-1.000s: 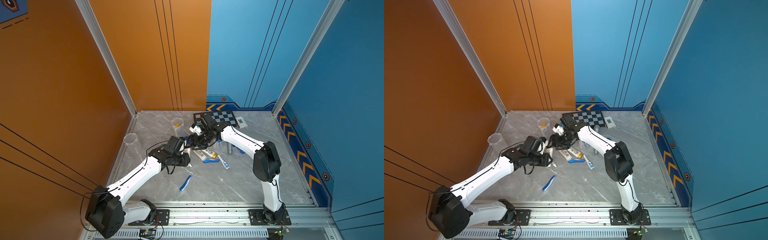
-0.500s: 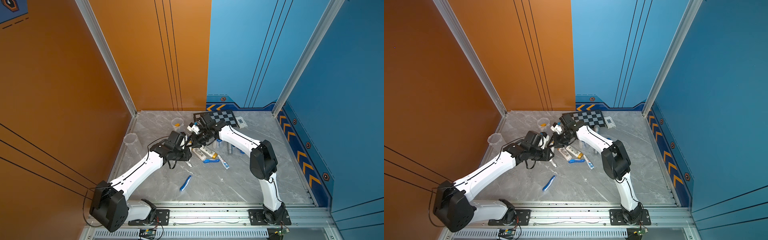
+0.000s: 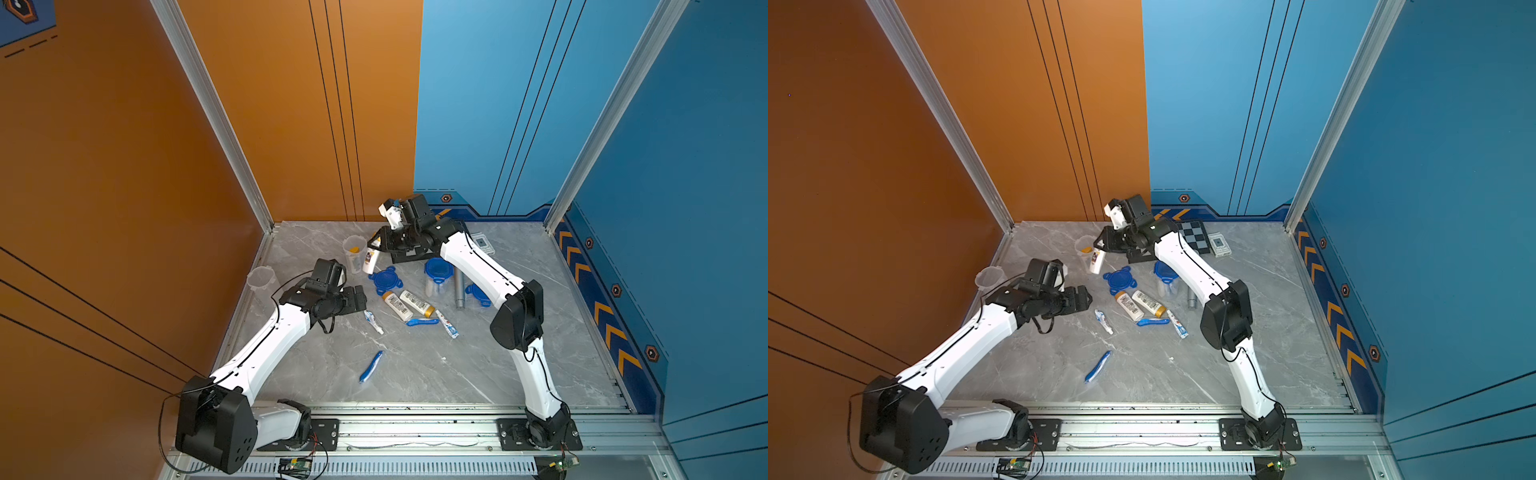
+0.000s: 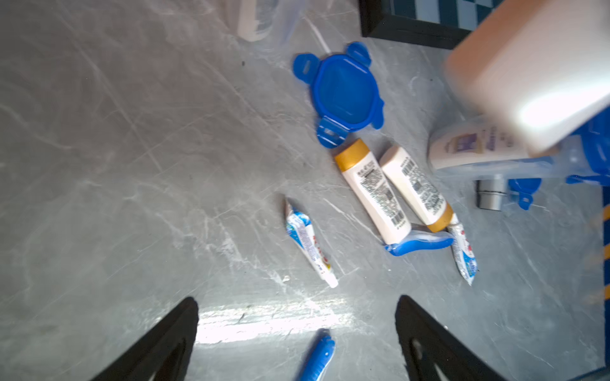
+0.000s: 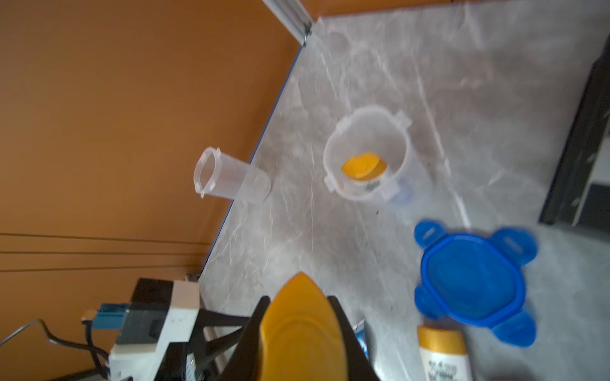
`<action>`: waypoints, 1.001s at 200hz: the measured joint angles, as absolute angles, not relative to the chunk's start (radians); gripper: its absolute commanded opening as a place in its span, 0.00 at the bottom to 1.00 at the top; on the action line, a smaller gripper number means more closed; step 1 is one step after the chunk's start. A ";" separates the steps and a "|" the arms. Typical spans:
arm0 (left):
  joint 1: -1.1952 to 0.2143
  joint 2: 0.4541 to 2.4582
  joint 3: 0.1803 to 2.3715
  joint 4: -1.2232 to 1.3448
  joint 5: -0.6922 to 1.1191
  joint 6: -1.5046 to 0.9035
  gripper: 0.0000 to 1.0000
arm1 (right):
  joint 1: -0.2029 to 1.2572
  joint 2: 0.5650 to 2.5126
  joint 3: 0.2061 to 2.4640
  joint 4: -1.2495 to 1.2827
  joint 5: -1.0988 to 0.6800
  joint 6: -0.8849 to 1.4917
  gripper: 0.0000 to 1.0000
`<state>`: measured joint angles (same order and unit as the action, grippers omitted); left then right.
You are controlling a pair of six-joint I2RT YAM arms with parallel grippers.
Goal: Pack away toiletry kits
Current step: Place the toiletry item into the container.
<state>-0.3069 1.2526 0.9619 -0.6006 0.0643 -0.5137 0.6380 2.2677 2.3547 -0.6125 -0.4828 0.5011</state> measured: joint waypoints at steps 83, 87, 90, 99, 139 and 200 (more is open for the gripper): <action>-0.269 1.230 0.936 -0.689 -0.044 -0.578 0.93 | 0.695 2.394 2.518 -0.474 -0.151 0.369 0.15; -0.268 1.230 0.936 -0.690 -0.044 -0.582 0.93 | 0.697 2.402 2.518 -0.459 -0.144 0.368 0.15; -0.268 1.230 0.936 -0.690 -0.044 -0.584 0.93 | 0.699 2.408 2.518 -0.447 -0.137 0.366 0.15; -0.268 1.230 0.936 -0.692 -0.043 -0.589 0.93 | 0.706 2.427 2.518 -0.414 -0.118 0.363 0.15; -0.253 1.230 0.936 -0.694 -0.026 -0.594 0.93 | 0.717 2.494 2.518 -0.294 -0.081 0.366 0.13; -0.188 1.232 0.949 -0.704 0.012 -0.553 0.93 | 0.717 2.544 2.518 -0.166 -0.044 0.373 0.12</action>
